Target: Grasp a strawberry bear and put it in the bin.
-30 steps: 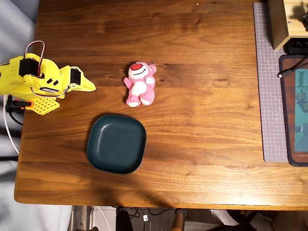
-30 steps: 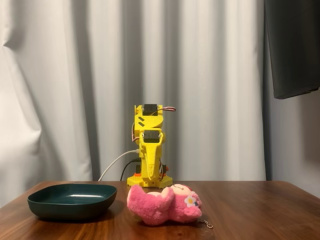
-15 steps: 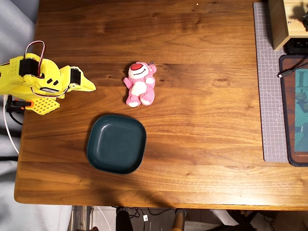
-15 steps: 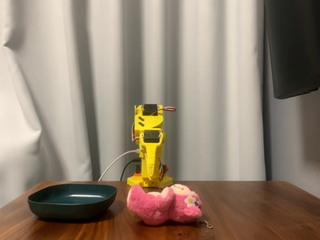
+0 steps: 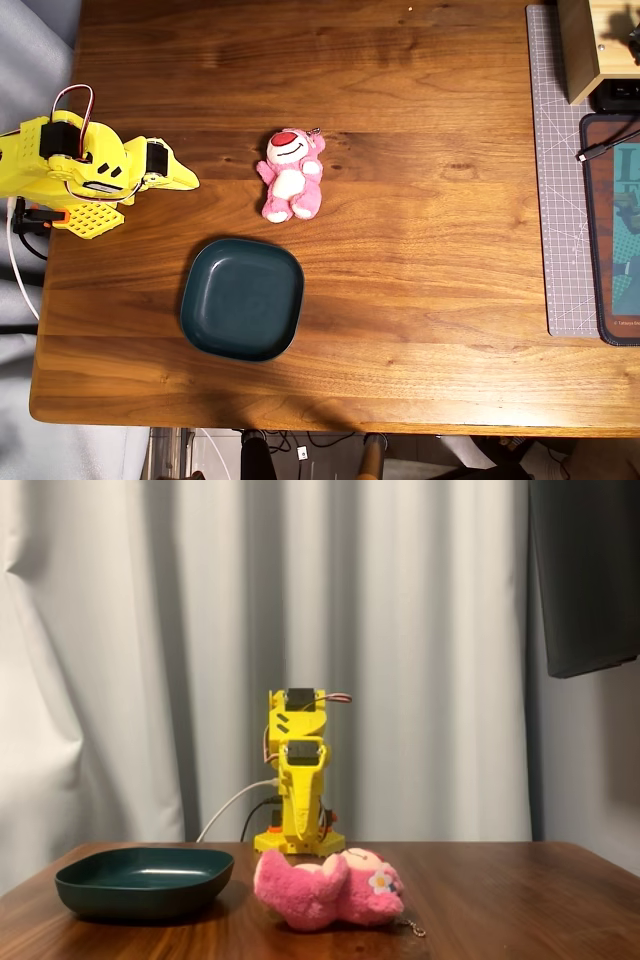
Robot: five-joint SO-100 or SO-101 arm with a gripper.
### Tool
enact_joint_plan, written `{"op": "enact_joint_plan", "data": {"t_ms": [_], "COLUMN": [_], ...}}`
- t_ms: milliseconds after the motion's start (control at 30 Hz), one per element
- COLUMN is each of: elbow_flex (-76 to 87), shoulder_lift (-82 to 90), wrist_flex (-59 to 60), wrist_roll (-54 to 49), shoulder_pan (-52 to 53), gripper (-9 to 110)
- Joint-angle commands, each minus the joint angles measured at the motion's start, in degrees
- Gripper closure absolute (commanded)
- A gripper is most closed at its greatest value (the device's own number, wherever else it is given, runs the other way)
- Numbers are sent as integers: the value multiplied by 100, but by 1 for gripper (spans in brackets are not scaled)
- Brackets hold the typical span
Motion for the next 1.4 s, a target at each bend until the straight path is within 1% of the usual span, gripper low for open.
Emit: {"op": "enact_joint_plan", "data": {"t_ms": [0,100,167,300,467,533,733,833,900,1167,1267,1367], "elbow_flex": [-123,-123,-114,-299,-826,-1151,-2865,-3463,-3858,-5054,-5484,-5792], "shoulder_lift": [141,141,141,141,-299,-835,-3674,-4755,-5414,-7181,-7673,-7954], "wrist_flex": [-18,-18,-62,-255,-404,-536,-536,-308,-149,62,369,589], "wrist_roll": [-9,-35,-545,-659,-668,-668,-650,-606,-580,-650,-659,-563], "shoulder_pan": [62,26,26,9,26,-26,-202,-193,-229,-800,-686,-343], "gripper": [102,102,102,102,100,98,96,90,90,89,88,83]}}
